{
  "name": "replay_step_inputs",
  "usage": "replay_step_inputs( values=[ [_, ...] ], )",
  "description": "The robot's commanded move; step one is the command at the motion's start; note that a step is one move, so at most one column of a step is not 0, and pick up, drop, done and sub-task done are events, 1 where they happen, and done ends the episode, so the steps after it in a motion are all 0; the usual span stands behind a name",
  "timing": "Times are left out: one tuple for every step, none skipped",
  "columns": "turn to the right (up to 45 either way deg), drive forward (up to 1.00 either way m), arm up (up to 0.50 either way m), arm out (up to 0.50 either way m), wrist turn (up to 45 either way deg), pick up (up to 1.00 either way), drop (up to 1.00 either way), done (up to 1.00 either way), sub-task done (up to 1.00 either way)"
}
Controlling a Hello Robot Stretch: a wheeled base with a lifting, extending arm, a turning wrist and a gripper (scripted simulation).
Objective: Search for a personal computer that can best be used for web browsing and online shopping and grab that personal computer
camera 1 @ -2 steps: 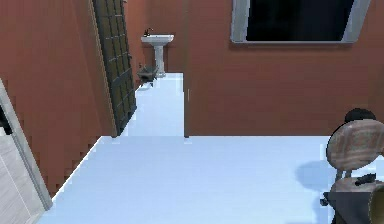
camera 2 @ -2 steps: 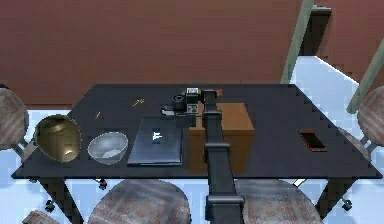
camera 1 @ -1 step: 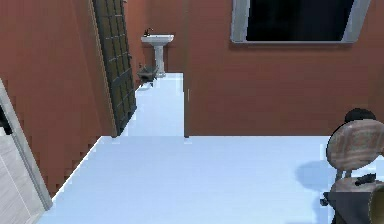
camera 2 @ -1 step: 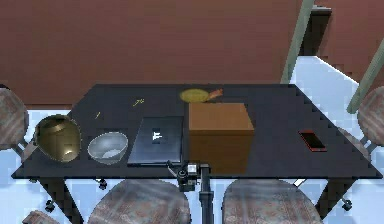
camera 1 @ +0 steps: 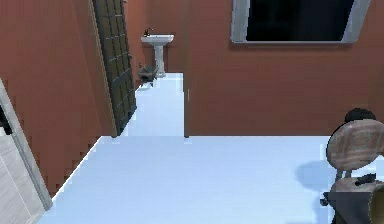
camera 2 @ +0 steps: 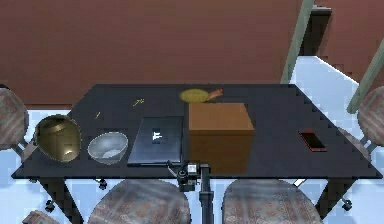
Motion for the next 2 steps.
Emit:
replay_step_inputs(
  values=[
    [0.0,0.0,0.1,0.0,0.0,0.0,0.0,0.0,0.0],
    [0.0,0.0,0.0,0.0,0.0,0.0,0.0,1.0,0.0]
  ],
)
